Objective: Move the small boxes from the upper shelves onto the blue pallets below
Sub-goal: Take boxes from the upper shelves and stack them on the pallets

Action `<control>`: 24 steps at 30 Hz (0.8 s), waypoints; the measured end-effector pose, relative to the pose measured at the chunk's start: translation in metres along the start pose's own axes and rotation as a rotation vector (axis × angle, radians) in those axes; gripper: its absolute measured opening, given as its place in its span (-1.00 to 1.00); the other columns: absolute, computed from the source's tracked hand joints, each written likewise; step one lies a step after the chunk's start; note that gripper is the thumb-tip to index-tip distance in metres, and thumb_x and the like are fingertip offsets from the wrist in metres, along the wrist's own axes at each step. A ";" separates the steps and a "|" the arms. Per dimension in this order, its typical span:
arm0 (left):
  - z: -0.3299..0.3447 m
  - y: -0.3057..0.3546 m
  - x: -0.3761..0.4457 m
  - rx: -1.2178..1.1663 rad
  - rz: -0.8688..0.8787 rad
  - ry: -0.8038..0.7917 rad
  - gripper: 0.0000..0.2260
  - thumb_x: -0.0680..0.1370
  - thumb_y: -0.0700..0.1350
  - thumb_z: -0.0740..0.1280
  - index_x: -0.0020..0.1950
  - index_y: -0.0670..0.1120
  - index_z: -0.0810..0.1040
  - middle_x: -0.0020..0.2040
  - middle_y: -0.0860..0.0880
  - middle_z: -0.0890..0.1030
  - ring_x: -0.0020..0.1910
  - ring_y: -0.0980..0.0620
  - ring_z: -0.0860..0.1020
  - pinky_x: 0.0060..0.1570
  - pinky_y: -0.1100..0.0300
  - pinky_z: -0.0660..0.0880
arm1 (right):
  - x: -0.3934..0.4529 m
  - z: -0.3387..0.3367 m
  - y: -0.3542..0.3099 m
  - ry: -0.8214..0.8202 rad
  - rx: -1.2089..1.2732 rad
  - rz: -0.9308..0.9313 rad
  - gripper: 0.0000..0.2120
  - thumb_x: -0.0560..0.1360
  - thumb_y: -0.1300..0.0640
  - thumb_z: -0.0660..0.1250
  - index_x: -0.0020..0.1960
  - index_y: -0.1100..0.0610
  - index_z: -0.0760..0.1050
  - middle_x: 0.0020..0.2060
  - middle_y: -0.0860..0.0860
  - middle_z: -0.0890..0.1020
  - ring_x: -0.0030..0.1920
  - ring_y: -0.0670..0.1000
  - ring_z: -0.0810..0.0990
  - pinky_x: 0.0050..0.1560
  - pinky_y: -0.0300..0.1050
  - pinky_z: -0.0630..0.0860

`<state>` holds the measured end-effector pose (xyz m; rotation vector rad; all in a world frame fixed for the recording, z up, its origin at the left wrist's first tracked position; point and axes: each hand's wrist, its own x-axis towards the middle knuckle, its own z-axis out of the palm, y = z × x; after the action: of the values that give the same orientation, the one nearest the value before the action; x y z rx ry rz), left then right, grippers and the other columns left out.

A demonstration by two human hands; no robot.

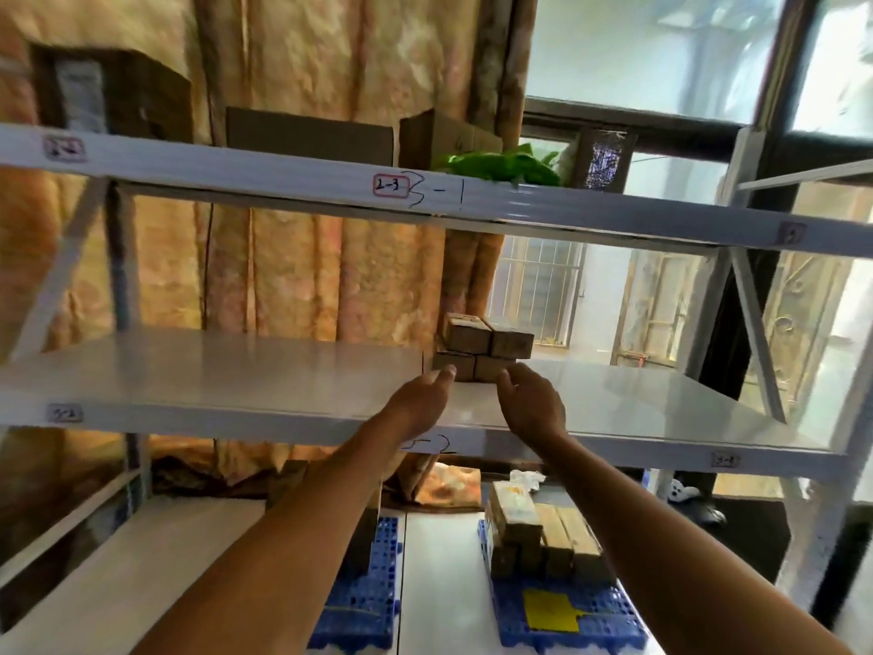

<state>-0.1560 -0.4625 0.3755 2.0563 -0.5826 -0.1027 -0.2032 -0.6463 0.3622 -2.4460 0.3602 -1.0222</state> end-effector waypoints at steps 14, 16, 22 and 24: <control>0.005 -0.006 0.201 0.080 -0.120 0.329 -0.26 0.45 0.53 -0.04 0.36 0.14 0.56 0.21 -0.04 0.63 0.24 -0.14 0.52 0.25 -0.08 0.33 | 0.181 0.048 0.076 -0.077 0.398 0.393 -0.41 0.56 -0.43 0.15 -0.24 0.05 0.58 -0.14 0.12 0.69 -0.18 0.04 0.60 -0.06 0.02 0.48; 0.012 -0.005 0.216 0.174 -0.107 0.369 -0.33 0.45 0.48 0.02 0.26 0.13 0.63 0.10 -0.03 0.66 0.19 -0.14 0.54 0.15 -0.06 0.28 | 0.189 0.056 0.077 -0.075 0.410 0.380 -0.51 0.56 -0.30 0.28 -0.31 0.06 0.59 -0.24 0.05 0.69 -0.18 0.07 0.62 -0.11 -0.01 0.49; 0.012 0.005 0.221 -0.159 0.037 0.382 -0.51 0.41 0.24 0.33 0.23 0.01 0.67 0.06 0.03 0.73 -0.02 0.02 0.65 0.07 0.05 0.60 | 0.187 0.055 0.077 -0.018 0.745 0.304 -0.82 0.55 -0.01 0.43 0.09 0.05 0.69 -0.03 0.05 0.75 0.05 0.11 0.71 0.17 0.08 0.63; 0.007 0.009 0.211 -0.302 0.109 0.413 -0.59 0.44 0.09 0.42 0.24 -0.02 0.66 0.11 0.01 0.72 -0.01 0.03 0.66 0.04 0.06 0.63 | 0.178 0.045 0.072 -0.026 0.809 0.227 -0.85 0.57 0.06 0.44 0.13 -0.04 0.63 0.05 0.04 0.74 0.07 0.08 0.72 0.14 0.05 0.64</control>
<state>0.0244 -0.5655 0.4129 1.6833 -0.3914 0.2776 -0.0523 -0.7661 0.4045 -1.6480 0.1596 -0.8204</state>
